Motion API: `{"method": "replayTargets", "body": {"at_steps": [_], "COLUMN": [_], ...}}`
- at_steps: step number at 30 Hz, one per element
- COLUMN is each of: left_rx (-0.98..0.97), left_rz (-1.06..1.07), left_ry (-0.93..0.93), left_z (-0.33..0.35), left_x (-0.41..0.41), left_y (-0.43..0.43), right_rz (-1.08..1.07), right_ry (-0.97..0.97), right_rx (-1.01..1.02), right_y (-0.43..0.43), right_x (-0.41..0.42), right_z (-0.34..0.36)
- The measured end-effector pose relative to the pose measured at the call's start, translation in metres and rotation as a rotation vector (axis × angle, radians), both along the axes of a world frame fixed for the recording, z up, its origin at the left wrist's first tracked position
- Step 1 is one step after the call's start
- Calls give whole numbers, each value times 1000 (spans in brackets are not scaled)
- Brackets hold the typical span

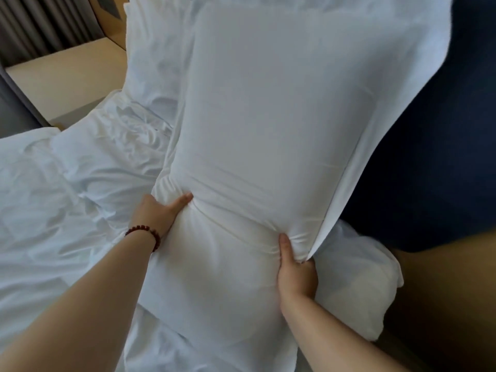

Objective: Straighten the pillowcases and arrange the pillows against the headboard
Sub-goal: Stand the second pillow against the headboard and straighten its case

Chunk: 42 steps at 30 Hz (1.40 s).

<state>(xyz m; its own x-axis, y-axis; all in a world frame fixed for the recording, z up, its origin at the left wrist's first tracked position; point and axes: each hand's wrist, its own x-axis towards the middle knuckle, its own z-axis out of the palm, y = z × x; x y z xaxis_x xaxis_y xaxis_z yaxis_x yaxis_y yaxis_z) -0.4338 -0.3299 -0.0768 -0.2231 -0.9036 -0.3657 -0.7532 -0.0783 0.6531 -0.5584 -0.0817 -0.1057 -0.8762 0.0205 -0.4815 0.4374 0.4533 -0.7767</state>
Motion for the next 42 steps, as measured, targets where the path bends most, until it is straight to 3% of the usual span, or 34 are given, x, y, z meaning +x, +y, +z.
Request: {"method": "replayTargets", "body": {"at_steps": [9, 12, 13, 15, 18, 20, 24, 32, 42], "left_rx": [-104, -205, -305, -487, -483, -460, -433, -446, -508], "left_rz": [-182, -291, -385, -600, -714, -711, -768, -937, -993], "left_ry": [-214, -106, -77, -62, -87, -122, -249, -441, -445], "left_z": [-30, -31, -30, -27, -32, -46, -75, -121, -125], "left_x": [-24, -28, -31, -44, -69, -78, -97, -133, -135], "left_y": [1, 14, 20, 34, 44, 43, 40, 34, 12], "right_rz": [-125, -82, -43, 144, 656, 876, 917, 823, 837], "right_ry": [-138, -74, 34, 449, 1180, 1306, 1147, 966, 838], "right_rx": [117, 150, 155, 183, 319, 426, 545, 598, 535], "right_y": [2, 5, 9, 19, 16, -5, -24, -27, -35], "right_x": [-11, -15, -11, 3, 2, -17, -46, -47, -23], "right_z": [-44, -40, -37, -26, -14, -22, -65, -127, -136]}}
